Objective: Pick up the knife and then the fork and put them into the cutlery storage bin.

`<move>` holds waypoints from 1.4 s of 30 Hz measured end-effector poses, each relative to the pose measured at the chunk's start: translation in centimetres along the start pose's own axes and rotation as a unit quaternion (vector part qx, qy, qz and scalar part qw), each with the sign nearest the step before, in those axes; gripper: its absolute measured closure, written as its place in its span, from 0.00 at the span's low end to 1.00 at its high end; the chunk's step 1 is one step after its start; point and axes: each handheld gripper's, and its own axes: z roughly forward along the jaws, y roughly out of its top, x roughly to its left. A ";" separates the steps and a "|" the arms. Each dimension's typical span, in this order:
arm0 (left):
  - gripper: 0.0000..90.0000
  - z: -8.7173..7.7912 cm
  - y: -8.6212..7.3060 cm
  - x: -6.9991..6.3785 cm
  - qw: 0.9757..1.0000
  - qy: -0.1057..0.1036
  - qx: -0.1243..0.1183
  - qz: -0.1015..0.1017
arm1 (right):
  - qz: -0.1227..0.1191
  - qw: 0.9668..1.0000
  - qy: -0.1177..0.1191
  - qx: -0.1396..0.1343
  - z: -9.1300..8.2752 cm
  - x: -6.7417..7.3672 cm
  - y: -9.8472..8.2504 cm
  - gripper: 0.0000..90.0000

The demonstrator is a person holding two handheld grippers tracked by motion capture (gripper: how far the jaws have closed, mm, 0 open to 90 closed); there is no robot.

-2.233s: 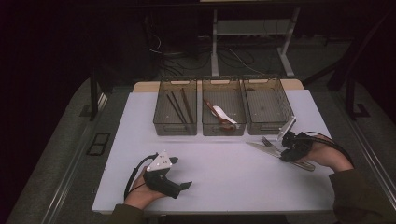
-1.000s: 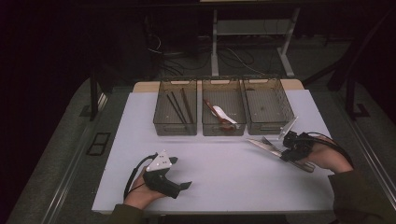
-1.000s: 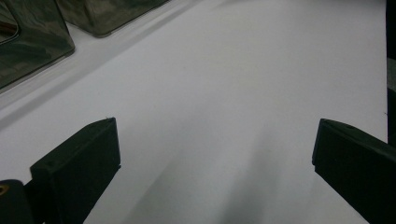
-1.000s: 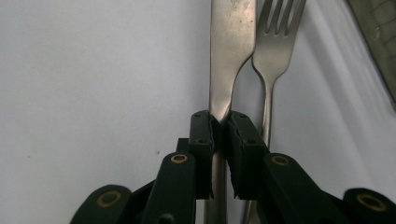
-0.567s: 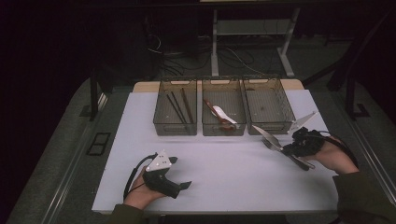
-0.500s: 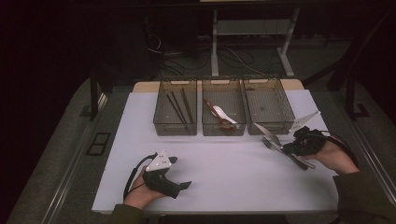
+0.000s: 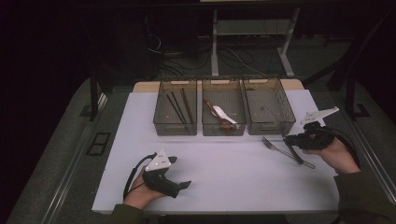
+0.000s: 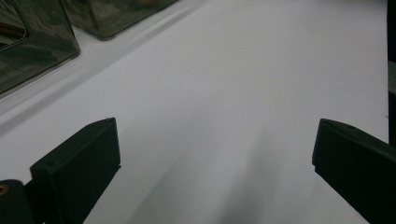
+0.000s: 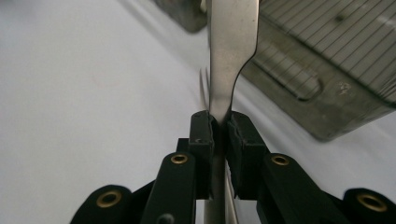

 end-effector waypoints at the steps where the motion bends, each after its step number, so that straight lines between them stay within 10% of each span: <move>1: 0.00 0.0 0.0 0.0 1.000 0.000 -0.001 -0.001 | 0.004 1.000 -0.001 -0.009 -0.2 0.0 0.0 0.89; 15: 0.00 -0.1 0.0 0.2 1.000 -0.001 -0.008 -0.012 | 0.050 0.993 -0.018 -0.101 -1.8 -0.9 0.3 0.89; 42: 0.00 0.0 0.0 0.2 1.000 0.009 -0.007 -0.016 | 0.066 0.982 -0.037 -0.171 -3.3 -2.3 4.2 0.89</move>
